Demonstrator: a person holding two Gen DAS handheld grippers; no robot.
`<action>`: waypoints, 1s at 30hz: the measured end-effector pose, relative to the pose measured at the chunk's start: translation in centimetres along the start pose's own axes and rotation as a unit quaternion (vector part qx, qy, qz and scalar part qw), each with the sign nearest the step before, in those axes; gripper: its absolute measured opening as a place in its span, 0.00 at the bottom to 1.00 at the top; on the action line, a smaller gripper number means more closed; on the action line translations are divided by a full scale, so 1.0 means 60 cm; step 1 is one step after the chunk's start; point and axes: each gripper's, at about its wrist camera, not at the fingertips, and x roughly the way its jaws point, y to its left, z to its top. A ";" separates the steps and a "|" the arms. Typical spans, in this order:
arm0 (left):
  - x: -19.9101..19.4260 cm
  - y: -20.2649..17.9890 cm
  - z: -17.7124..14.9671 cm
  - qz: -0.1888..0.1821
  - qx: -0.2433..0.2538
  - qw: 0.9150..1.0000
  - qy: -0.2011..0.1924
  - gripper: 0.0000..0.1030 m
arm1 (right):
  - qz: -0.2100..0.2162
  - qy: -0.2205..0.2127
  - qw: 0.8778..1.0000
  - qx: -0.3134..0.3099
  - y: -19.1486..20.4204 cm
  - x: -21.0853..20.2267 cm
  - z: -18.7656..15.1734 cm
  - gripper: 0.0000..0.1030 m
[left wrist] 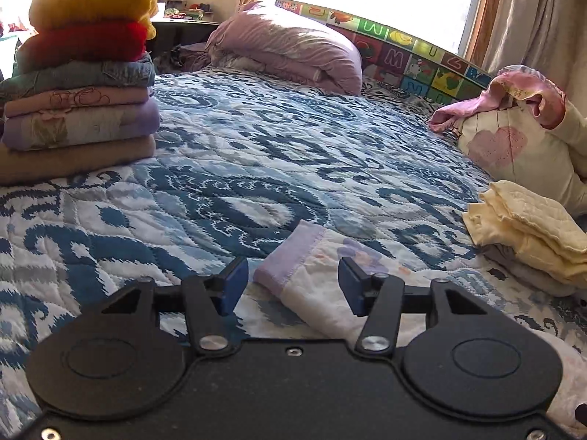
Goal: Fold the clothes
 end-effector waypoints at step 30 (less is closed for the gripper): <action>-0.103 0.058 -0.057 -0.058 -0.074 0.992 0.078 0.57 | -0.030 -0.018 0.975 0.218 -0.102 -0.106 -0.052 0.64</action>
